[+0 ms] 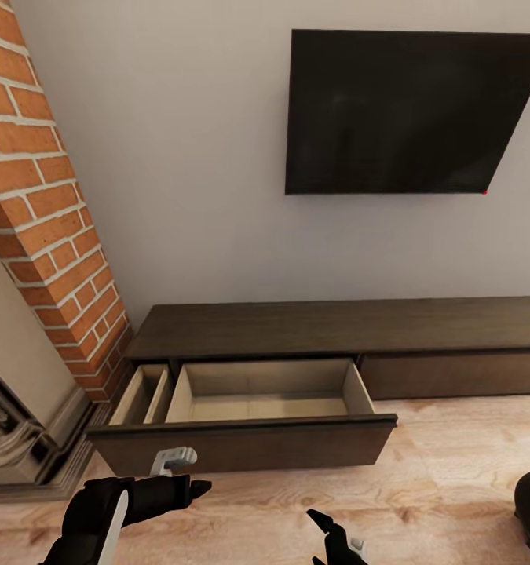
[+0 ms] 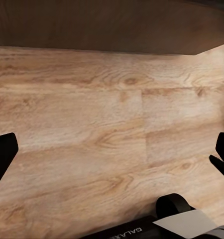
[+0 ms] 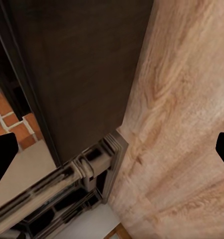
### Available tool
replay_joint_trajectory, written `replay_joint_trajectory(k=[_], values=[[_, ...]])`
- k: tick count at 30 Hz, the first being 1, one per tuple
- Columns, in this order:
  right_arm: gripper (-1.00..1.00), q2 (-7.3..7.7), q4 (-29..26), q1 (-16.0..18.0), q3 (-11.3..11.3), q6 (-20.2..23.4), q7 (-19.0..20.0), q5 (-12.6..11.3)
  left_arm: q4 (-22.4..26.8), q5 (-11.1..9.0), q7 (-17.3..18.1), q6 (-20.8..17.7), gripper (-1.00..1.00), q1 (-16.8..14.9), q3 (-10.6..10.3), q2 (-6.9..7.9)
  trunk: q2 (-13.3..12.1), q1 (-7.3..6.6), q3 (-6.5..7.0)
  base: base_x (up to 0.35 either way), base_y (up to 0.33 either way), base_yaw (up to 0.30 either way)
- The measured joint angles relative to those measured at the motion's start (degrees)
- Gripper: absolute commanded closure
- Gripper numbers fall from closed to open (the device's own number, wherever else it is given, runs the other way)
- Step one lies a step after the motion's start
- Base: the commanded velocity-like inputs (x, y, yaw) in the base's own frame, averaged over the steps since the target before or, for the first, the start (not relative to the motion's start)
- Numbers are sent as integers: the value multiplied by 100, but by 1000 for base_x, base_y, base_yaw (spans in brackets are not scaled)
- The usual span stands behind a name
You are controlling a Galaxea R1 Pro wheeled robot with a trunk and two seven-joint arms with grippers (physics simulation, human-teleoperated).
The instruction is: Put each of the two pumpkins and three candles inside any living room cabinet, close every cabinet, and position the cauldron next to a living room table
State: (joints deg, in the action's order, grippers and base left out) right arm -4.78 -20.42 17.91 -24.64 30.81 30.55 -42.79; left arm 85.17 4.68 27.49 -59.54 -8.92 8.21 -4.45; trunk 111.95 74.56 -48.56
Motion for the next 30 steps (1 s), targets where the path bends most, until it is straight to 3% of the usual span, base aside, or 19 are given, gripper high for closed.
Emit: replay_joint_trajectory(k=[7,11,16,19,20,22,27,30], values=[[-100,3,3,0,-126,-77,-225,4,-33,0,-19,10,-100,0,1,2,-281,-154,126,0,0,0],[-100,-3,-1,0,-93,-550,-498,56,-84,0,-36,31,-100,0,1,-3,-441,-242,197,0,0,0],[-100,-8,-28,0,-2,-899,-1462,90,-389,20,-130,50,-100,0,4,-3,-642,-351,287,0,0,0],[-100,-15,-52,0,112,-925,-2303,77,-610,51,-490,112,-100,0,14,-7,-762,-417,341,0,0,0],[-100,-34,-63,0,205,-931,-2609,72,-690,56,-713,173,-100,0,16,-11,-802,-439,359,0,0,0],[-100,-55,-70,0,382,-945,-2865,71,-788,52,-945,259,-100,0,16,-13,-883,-483,395,0,0,0],[-100,-91,-68,3,1191,-1279,-3435,135,-1353,51,-1500,673,-100,0,16,-19,-1083,-593,485,0,0,0],[-100,-125,-68,3,1546,-1561,-3813,132,-1762,50,-1677,990,-100,0,28,-6,-1204,-659,539,0,0,0]])
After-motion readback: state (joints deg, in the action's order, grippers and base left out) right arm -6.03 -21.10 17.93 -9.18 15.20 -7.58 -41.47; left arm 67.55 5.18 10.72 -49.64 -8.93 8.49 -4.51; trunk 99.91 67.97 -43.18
